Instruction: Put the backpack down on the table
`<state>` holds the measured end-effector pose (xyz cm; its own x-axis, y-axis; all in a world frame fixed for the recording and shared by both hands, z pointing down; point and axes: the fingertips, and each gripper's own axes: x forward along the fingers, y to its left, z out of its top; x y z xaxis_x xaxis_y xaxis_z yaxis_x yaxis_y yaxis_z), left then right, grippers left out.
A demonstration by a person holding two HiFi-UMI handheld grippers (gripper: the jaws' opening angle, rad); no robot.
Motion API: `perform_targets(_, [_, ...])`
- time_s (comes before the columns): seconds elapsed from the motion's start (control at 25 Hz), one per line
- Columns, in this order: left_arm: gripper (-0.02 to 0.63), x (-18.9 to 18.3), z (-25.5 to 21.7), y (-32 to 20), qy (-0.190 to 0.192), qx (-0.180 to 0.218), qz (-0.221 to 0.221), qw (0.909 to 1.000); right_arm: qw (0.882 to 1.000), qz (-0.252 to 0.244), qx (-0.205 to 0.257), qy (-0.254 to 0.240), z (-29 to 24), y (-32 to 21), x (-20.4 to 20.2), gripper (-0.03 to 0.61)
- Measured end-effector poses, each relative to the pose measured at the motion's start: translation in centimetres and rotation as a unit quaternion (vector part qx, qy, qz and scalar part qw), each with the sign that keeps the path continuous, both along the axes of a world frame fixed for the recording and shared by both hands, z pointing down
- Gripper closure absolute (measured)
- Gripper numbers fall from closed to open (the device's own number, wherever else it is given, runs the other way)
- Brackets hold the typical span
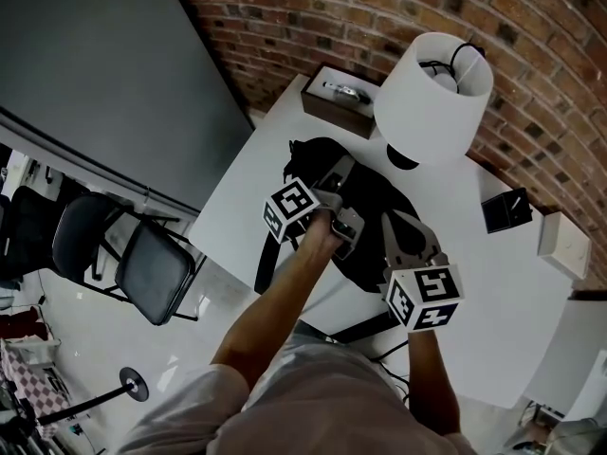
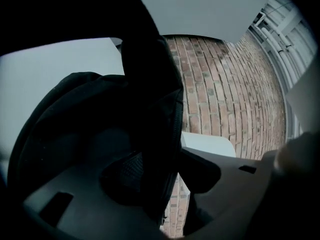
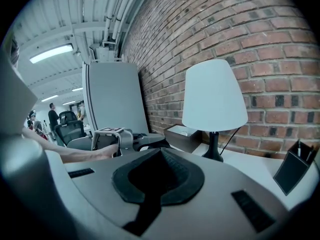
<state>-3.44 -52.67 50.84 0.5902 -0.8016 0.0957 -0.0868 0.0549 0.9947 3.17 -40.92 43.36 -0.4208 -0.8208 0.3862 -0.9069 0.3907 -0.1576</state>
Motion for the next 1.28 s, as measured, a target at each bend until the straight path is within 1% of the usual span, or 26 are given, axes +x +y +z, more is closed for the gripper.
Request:
perform_targets(0.08, [0.440,0.0,-0.3,0.1,0.000,0.006,0.001,1.0000,1.000,0.000,-0.001,-0.002,0.1,0.0,0.2,0.578])
perform_targets(0.24, [0.440,-0.1,-1.2,0.5,-0.014,0.024,0.009,0.9996,1.000,-0.002,0.001,-0.009,-0.1,0.0,0.4,0.578])
perform_targets(0.44, [0.440,-0.5,-1.7,1.7,-0.003,0.027,0.006,0.9996,1.000,-0.010,0.006,-0.014,-0.4,0.4,0.1,0.578])
perform_targets(0.6, [0.440,0.1,-3.2,3.1,-0.002,0.052,0.021,0.9984,1.000,-0.016,0.015,-0.017,-0.9,0.9,0.0,0.578])
perform_targets(0.76, [0.440,0.5,-5.2,4.6,-0.027,0.088,0.029,0.9954,0.999,-0.023,0.023,-0.020,-1.5,1.6,-0.1,0.578])
perform_targets(0.88, [0.440,0.5,-6.7,5.9,-0.060,0.116,0.034,0.9909,0.999,-0.029,0.032,-0.023,-2.2,2.2,-0.2,0.577])
perform_targets(1.08, [0.440,0.8,-8.8,8.2,-0.123,0.160,0.041,0.9785,0.998,-0.038,0.047,-0.030,-3.3,3.1,-0.1,0.578])
perform_targets(1.16, [0.442,0.7,-9.5,9.2,-0.158,0.176,0.044,0.9707,0.997,-0.041,0.052,-0.032,-3.8,3.6,-0.1,0.578])
perform_targets(1.28, [0.453,0.5,-10.5,10.9,-0.217,0.199,0.049,0.9543,0.996,-0.048,0.060,-0.035,-4.6,4.5,-0.3,0.578])
